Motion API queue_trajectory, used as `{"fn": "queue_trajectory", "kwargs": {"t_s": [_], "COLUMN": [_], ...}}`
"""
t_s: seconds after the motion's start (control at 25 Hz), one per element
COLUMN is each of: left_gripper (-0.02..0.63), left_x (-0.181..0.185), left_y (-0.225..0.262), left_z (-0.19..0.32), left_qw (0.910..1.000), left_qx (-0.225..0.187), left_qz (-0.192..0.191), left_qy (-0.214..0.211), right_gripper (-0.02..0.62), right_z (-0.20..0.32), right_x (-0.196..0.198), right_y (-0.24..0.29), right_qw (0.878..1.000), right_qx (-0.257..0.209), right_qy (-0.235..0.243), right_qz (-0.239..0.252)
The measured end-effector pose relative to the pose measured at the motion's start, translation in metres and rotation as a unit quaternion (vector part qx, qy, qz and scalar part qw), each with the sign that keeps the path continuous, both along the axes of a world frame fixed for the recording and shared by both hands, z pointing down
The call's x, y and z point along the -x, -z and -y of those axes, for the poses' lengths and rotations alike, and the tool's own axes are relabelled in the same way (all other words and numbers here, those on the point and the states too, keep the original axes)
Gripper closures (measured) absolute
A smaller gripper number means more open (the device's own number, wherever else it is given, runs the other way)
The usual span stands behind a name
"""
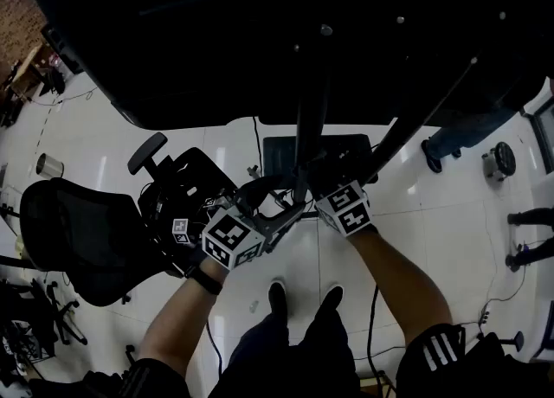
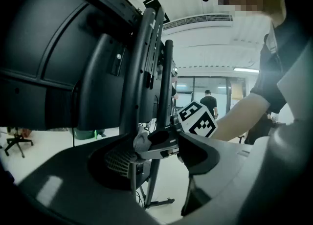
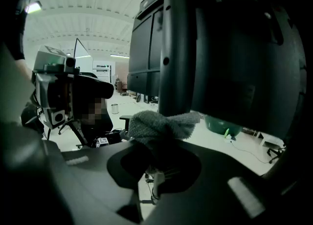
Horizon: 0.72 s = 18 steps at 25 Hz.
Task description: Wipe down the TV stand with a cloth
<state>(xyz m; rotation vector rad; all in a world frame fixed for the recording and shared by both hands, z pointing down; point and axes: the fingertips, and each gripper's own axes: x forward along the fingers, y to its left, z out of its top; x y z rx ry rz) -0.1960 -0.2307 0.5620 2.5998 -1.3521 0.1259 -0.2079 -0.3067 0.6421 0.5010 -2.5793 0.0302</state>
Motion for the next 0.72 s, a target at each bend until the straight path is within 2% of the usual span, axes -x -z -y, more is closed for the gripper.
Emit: {"fn": "queue_trajectory", "kwargs": {"t_s": [0.44, 0.72], "left_gripper": [0.291, 0.29], "left_x": [0.011, 0.006], "left_y": [-0.116, -0.203], "left_z": [0.013, 0.014], "left_qw": [0.9978, 0.9925], "left_qx": [0.066, 0.121], "left_qz": [-0.002, -0.01], "left_qy": [0.004, 0.012], "right_gripper": [0.561, 0.561], "right_z": [0.002, 0.002], "right_x": [0.0, -0.004], "right_y": [-0.126, -0.209], "right_qw": [0.997, 0.992], "right_qx": [0.057, 0.097], "right_qy": [-0.004, -0.017], "right_qz": [-0.046, -0.074]}}
